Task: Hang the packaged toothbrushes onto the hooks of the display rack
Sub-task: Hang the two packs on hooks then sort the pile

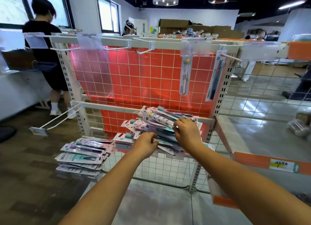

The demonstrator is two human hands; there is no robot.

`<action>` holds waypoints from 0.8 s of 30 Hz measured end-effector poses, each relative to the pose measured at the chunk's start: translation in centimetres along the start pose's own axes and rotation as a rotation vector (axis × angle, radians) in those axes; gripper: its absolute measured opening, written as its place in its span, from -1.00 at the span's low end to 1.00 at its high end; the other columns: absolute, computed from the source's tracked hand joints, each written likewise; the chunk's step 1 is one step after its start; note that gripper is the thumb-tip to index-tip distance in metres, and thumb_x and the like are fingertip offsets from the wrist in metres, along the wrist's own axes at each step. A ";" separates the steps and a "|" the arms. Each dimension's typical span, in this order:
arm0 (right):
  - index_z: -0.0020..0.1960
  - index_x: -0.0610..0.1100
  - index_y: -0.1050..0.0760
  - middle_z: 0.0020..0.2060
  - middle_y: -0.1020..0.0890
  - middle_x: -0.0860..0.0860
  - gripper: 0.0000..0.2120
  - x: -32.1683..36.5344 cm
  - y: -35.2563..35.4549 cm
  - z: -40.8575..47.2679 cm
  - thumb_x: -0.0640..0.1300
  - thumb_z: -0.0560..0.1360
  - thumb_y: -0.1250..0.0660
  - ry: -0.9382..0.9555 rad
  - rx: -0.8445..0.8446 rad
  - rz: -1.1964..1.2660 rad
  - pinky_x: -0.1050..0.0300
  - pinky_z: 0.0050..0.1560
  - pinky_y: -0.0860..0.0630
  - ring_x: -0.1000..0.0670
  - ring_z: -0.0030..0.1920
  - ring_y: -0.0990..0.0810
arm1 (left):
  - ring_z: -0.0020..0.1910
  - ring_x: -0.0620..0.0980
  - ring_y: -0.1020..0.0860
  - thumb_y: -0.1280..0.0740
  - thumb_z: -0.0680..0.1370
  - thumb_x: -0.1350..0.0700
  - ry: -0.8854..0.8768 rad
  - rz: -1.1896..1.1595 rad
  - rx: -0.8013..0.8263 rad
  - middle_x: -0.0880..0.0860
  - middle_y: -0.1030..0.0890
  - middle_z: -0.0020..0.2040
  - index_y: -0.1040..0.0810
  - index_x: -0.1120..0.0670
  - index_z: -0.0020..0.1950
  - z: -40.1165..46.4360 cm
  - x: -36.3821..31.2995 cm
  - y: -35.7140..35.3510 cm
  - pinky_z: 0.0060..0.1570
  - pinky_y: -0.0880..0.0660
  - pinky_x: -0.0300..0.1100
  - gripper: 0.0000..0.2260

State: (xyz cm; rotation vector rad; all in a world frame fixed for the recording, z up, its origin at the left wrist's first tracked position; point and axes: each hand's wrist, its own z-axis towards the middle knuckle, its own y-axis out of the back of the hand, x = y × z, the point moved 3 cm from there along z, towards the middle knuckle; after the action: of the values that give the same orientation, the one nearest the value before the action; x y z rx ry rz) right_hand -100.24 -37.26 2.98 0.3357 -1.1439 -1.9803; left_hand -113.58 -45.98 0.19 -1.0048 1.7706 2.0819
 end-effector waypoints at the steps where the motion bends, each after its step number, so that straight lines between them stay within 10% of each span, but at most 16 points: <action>1: 0.03 -0.23 -0.56 -0.01 -0.60 -0.12 -0.84 0.0 0.0 0.1 -0.20 0.53 -0.26 -0.002 -0.008 0.004 0.04 -0.05 -0.39 -0.14 -0.01 -0.49 | 0.03 0.02 -0.53 -0.27 0.57 0.09 0.003 0.000 0.002 0.09 -0.55 0.16 -0.48 0.08 0.28 0.0 0.0 0.0 0.08 -0.50 -0.08 -0.72; 15: -0.17 -0.19 -0.60 -0.26 -0.62 -0.09 -0.94 0.9 -0.4 -0.6 -0.24 0.36 -0.44 0.052 -0.114 0.155 0.06 -0.38 -0.47 -0.14 -0.32 -0.56 | 0.11 -0.01 -0.49 -0.29 0.57 0.12 0.094 -0.774 -0.046 0.01 -0.55 0.15 -0.27 -0.01 0.35 0.3 -3.0 0.1 0.15 -0.42 -0.10 -0.61; 24: 0.06 -0.25 -0.60 0.01 -0.63 -0.19 -0.67 2.8 -0.2 -2.1 -0.02 0.51 -0.23 0.249 -0.002 0.326 -0.03 -0.13 -0.59 -0.20 -0.08 -0.62 | 0.03 0.13 -0.58 -0.30 0.55 0.10 0.236 -1.097 -0.242 0.13 -0.57 0.12 -0.34 0.10 0.32 1.7 -2.7 -0.5 -0.08 -0.56 -0.01 -0.65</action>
State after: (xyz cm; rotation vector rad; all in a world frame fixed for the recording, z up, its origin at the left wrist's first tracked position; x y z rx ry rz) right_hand -100.94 -40.59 2.04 0.3588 -0.9690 -1.6054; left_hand -111.90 -43.58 1.59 -1.7904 0.6733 1.4654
